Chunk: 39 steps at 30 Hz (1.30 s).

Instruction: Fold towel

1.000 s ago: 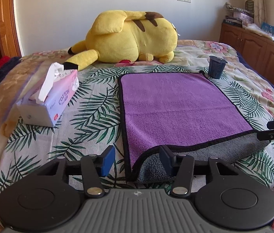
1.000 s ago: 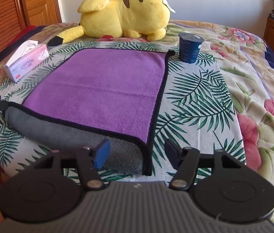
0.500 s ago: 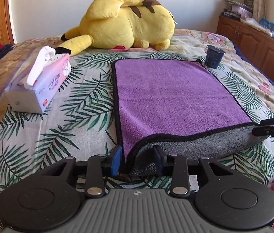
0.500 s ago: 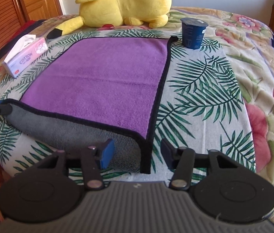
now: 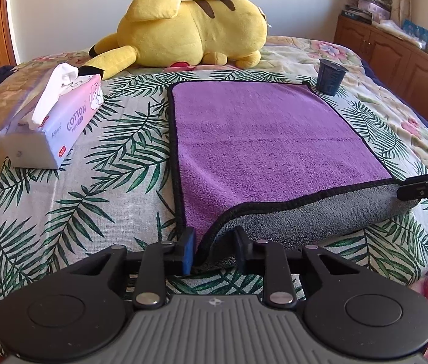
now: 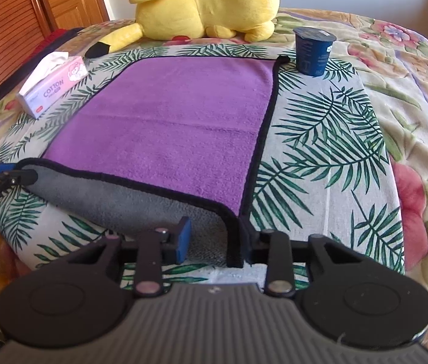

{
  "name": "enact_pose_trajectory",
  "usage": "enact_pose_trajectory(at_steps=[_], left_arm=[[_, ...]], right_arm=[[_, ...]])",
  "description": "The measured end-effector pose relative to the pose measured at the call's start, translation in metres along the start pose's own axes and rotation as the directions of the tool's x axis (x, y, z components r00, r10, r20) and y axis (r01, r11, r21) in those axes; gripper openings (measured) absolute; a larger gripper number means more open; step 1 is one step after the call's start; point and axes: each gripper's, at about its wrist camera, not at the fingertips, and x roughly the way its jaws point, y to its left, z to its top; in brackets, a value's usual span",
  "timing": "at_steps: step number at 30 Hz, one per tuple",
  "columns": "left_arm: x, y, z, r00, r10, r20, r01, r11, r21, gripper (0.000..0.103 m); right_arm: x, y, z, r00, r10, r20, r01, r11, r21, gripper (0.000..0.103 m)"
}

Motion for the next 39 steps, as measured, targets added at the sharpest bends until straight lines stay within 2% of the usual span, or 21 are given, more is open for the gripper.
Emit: enact_pose_trajectory(at_steps=[3, 14, 17, 19, 22, 29, 39], left_arm=[[0.001, -0.001, -0.001, 1.000, 0.003, -0.002, -0.003, 1.000, 0.006, 0.005], [0.003, -0.002, -0.002, 1.000, 0.009, -0.010, -0.009, 1.000, 0.018, 0.006], [0.003, -0.002, -0.002, 1.000, 0.009, -0.009, -0.009, 1.000, 0.018, 0.006], [0.003, -0.002, -0.002, 1.000, 0.010, -0.008, -0.010, 1.000, 0.019, 0.006], [0.002, -0.003, -0.002, 1.000, 0.009, -0.001, -0.009, 1.000, 0.027, 0.002], [-0.004, -0.010, 0.000, 0.999, -0.004, 0.036, 0.002, 0.998, 0.058, 0.000], [-0.021, -0.011, 0.011, 0.994, -0.030, 0.103, 0.027, 0.999, 0.032, 0.000]], right_arm=[[0.004, -0.002, -0.001, 1.000, -0.016, -0.025, 0.016, 1.000, 0.001, 0.034], [0.006, -0.005, -0.002, 0.999, 0.003, -0.033, -0.002, 1.000, 0.009, 0.034], [0.004, -0.004, -0.002, 1.000, 0.016, -0.027, -0.016, 1.000, -0.002, 0.025], [0.002, -0.003, -0.001, 0.999, 0.033, -0.017, -0.033, 0.999, -0.008, 0.010], [0.000, -0.002, 0.000, 1.000, 0.019, -0.013, -0.019, 1.000, -0.025, 0.004], [-0.008, 0.000, 0.003, 0.999, 0.018, 0.049, -0.016, 0.999, -0.037, 0.003], [-0.015, 0.002, 0.009, 0.992, 0.024, 0.122, -0.019, 0.999, -0.044, 0.003]])
